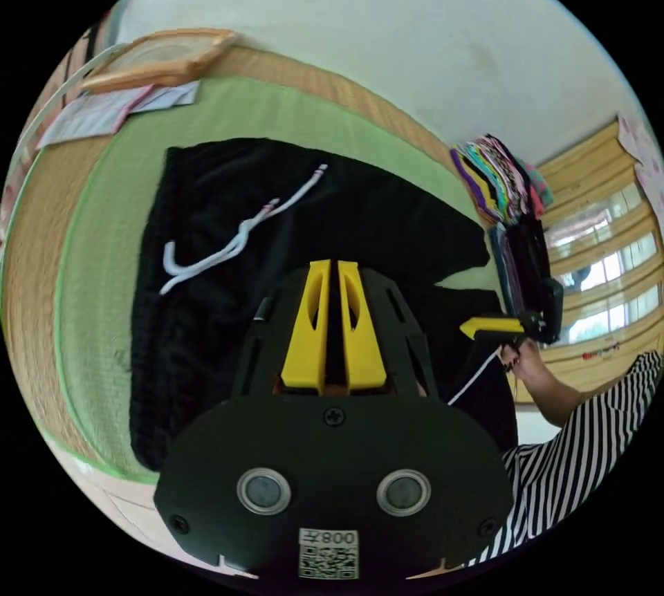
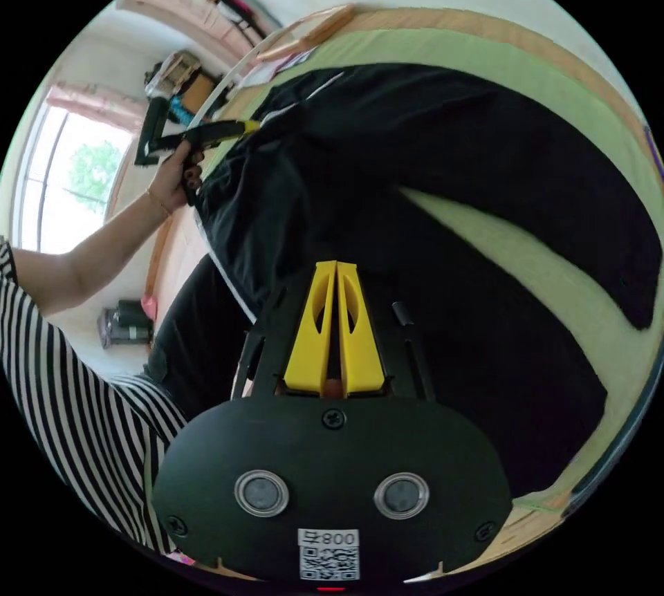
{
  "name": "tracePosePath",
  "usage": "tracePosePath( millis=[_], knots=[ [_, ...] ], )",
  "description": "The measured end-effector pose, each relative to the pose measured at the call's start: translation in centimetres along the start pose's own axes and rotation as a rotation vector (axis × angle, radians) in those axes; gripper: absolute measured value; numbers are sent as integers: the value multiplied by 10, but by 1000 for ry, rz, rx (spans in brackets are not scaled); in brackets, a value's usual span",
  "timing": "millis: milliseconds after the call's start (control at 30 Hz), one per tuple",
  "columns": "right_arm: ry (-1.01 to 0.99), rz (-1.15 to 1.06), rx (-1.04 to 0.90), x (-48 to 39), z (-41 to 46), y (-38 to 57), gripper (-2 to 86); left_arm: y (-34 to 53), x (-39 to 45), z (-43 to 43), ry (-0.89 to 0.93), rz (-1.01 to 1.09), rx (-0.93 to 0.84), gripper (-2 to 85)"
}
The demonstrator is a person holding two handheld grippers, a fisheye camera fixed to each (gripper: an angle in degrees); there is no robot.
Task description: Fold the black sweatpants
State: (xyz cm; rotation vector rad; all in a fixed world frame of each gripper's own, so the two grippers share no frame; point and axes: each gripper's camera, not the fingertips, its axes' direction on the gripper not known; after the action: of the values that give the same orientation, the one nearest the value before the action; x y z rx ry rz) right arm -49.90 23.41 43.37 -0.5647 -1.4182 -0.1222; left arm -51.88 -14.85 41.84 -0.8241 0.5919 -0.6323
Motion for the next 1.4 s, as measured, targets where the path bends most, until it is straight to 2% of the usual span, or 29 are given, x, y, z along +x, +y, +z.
tracePosePath(
  millis=[200,400,533,700,867,1033,1200,1267,1333,1400],
  knots=[
    [151,394,243,138,-63,64,11,-37,55,62,-27,109,-199,11],
    [222,561,346,214,-83,132,48,-43,88,74,-31,102,-247,3],
    [240,612,387,245,-80,161,66,-56,123,72,-64,121,-223,7],
    [227,669,395,291,-64,191,75,-97,191,84,43,277,-159,35],
    [212,684,397,318,-47,218,75,-162,292,148,155,498,-194,73],
    [190,699,424,339,-35,250,72,-217,377,217,190,584,-257,77],
    [143,703,468,360,-25,288,64,-244,447,274,103,675,-333,79],
    [122,704,482,368,-21,300,58,-247,474,300,-1,737,-407,71],
    [107,703,496,375,-18,312,50,-247,487,307,-74,764,-382,51],
    [77,693,501,385,-14,324,39,-248,496,310,-67,771,-399,28]
  ],
)
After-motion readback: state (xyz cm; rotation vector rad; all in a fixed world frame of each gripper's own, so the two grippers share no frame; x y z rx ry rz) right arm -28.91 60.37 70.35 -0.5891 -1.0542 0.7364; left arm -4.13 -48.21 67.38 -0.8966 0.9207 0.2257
